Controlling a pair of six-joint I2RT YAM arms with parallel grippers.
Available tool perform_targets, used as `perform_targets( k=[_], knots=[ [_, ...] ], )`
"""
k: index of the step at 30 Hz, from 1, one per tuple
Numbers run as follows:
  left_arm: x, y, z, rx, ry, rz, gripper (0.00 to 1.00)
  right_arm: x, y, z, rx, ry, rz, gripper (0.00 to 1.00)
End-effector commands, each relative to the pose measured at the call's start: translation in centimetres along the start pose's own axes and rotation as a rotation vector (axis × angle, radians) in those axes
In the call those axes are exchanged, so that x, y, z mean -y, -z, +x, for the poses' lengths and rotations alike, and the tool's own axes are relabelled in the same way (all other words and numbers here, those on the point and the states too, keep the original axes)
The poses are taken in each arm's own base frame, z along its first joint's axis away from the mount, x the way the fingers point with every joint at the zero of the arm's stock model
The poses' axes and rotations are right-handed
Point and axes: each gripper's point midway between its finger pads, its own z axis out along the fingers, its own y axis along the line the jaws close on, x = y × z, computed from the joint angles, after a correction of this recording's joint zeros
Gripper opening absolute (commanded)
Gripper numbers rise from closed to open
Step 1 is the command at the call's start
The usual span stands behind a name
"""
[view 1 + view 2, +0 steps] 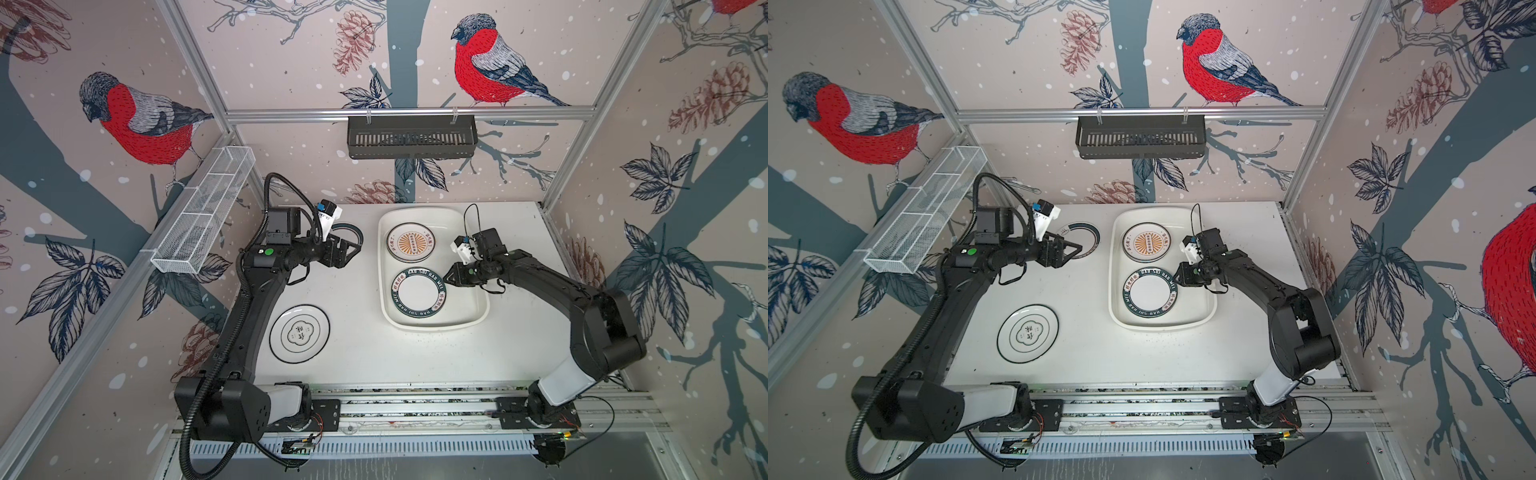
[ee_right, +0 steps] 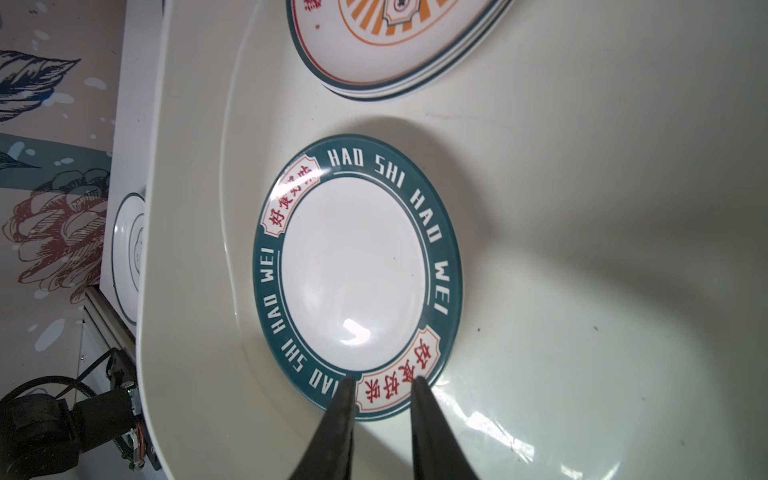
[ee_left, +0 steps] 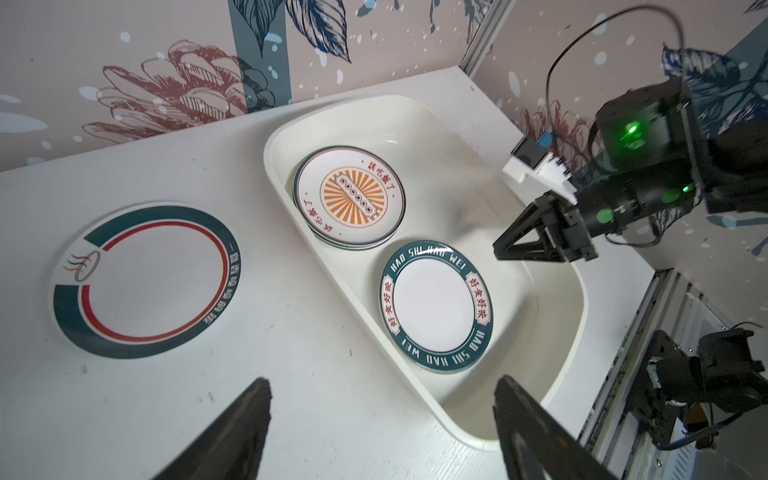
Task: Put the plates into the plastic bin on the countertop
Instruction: 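Open the right gripper over the plate while the left arm swings toward the white plate, then move the left gripper down over the white emblem plate nearest the robot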
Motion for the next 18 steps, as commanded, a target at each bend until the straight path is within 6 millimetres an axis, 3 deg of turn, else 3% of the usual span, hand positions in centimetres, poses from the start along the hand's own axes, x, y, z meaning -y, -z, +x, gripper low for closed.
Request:
perform_targets(
  k=[1, 10, 18],
  knots=[
    [-1.3, 0.6, 3.0, -0.097, -0.068, -0.103, 0.84, -1.5, 1.4, -1.4, 0.08, 0.023, -0.036, 0.27],
    [-6.4, 3.8, 9.4, -0.277, -0.163, -0.404, 0.9, -3.6, 5.1, -2.8, 0.225, 0.071, -0.061, 0.29],
    [-9.6, 6.4, 15.4, -0.46, -0.155, -0.6, 0.9, -4.1, 5.8, -2.9, 0.25, 0.091, -0.073, 0.31]
  ],
)
